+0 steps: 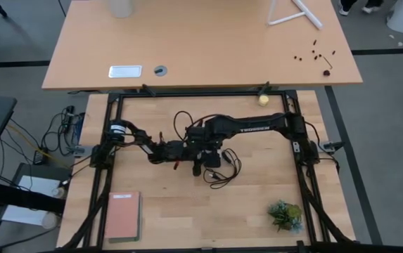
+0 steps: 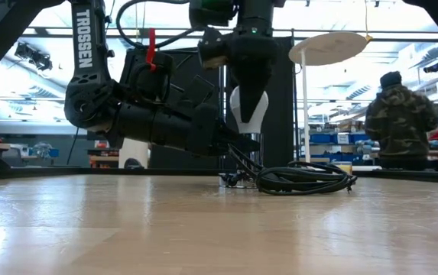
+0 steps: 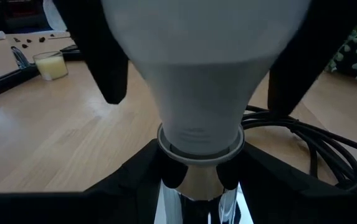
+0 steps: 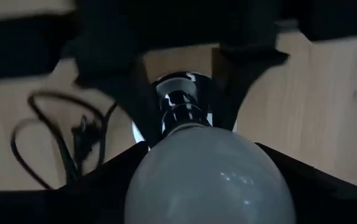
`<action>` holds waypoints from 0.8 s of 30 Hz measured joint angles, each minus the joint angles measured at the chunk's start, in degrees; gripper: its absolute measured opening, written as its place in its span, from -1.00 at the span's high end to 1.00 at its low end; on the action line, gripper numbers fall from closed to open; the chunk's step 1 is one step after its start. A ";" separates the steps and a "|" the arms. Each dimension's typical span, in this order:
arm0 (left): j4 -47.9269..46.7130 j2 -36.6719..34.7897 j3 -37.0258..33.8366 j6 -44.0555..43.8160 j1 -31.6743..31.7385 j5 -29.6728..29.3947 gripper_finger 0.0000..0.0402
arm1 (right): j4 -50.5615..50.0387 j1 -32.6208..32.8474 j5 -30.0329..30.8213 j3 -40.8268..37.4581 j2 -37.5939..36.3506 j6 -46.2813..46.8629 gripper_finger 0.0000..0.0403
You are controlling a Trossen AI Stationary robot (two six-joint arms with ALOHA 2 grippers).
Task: Screw lightbulb
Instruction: Insert the white lightbulb into the silver lamp
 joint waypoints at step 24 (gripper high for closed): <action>0.90 0.07 -0.09 -1.43 0.02 0.61 0.05 | -1.59 0.51 -0.03 -0.35 0.87 45.13 -0.52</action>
